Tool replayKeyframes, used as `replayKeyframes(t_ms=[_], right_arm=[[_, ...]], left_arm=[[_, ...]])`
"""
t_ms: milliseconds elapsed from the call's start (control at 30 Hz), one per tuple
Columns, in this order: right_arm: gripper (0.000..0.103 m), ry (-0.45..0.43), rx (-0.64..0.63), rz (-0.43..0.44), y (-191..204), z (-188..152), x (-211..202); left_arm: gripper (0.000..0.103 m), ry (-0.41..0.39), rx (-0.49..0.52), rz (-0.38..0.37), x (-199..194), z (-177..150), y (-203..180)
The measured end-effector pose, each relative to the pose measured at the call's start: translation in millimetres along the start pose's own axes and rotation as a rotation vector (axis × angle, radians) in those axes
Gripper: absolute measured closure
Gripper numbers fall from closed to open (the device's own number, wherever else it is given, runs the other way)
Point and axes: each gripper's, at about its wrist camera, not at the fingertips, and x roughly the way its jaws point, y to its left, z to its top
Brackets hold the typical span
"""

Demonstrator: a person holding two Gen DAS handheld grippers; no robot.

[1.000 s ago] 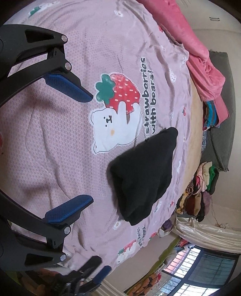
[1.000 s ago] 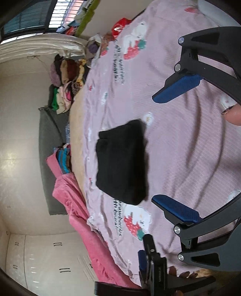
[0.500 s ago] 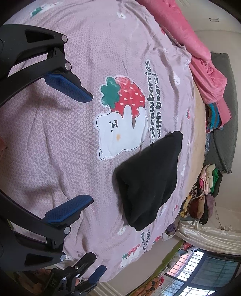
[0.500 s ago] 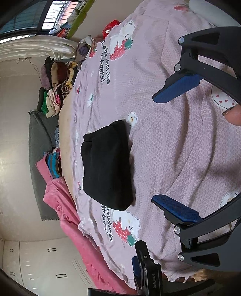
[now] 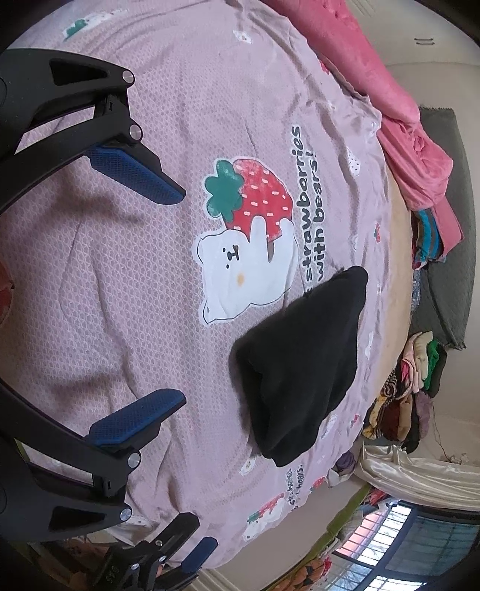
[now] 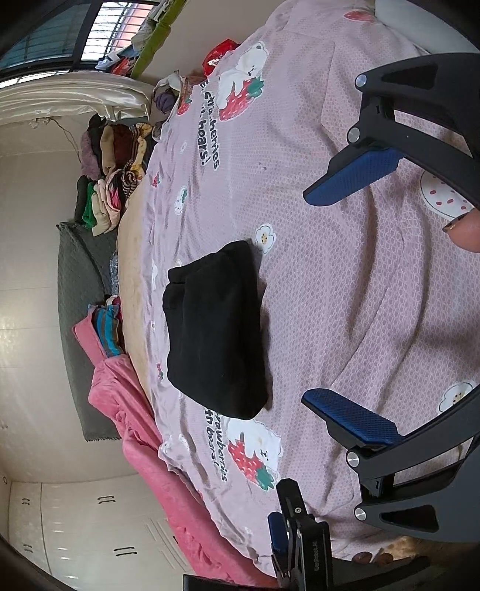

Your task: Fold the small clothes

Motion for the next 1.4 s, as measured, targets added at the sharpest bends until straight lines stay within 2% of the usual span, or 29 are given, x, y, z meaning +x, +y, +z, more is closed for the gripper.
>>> replayKeyframes(t_ms=[1400], right_arm=[[0.004,-0.01,-0.009,-0.007,8.6,0.3,-2.4]], left_arm=[[0.009,0.031,0.005,0.023,0.1,-2.4,-0.4]])
